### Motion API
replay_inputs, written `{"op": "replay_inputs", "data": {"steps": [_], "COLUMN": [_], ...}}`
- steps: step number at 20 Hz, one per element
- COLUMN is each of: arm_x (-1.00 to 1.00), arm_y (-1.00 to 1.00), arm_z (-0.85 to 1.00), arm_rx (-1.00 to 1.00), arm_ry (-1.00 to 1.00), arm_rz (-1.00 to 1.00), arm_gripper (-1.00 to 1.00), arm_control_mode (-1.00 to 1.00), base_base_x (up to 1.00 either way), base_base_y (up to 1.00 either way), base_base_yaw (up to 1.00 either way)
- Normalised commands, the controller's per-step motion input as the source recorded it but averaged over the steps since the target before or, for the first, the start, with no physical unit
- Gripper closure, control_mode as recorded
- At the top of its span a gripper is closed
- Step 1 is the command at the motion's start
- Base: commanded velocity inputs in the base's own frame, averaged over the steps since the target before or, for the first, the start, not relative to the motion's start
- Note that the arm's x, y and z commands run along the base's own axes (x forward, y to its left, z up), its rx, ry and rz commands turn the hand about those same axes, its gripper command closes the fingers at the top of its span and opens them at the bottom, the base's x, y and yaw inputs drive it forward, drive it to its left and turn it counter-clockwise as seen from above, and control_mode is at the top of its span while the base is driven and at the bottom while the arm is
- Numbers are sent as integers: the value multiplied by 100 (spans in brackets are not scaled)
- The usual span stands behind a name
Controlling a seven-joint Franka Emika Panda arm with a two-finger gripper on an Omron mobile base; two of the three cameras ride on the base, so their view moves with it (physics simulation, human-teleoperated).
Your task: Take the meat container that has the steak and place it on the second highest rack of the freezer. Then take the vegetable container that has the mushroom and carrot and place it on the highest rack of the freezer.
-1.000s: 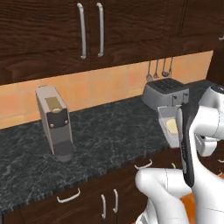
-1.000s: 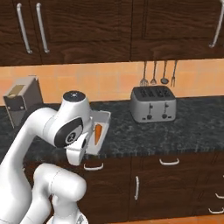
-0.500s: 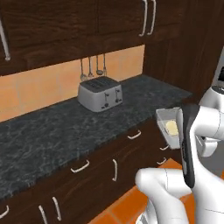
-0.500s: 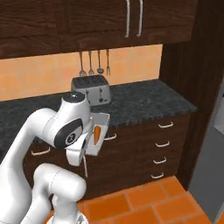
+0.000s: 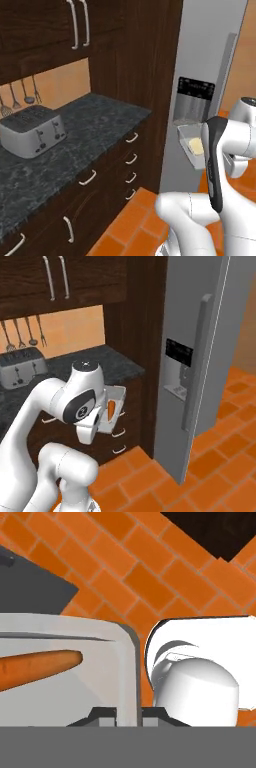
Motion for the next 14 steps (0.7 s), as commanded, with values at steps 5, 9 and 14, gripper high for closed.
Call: {"op": "replay_inputs", "data": {"steps": [5,9,14], "arm_x": [0,0,0], "arm_y": [0,0,0], "arm_z": [0,0,0], "arm_rx": [0,0,0], "arm_ry": [0,0,0], "arm_rz": [0,0,0], "arm_gripper": [100,100,100], "arm_control_mode": [100,100,100], "base_base_x": [-5,-22,-22], "base_base_y": [-54,-40,-38], "base_base_yaw": [-38,-43,-42]}}
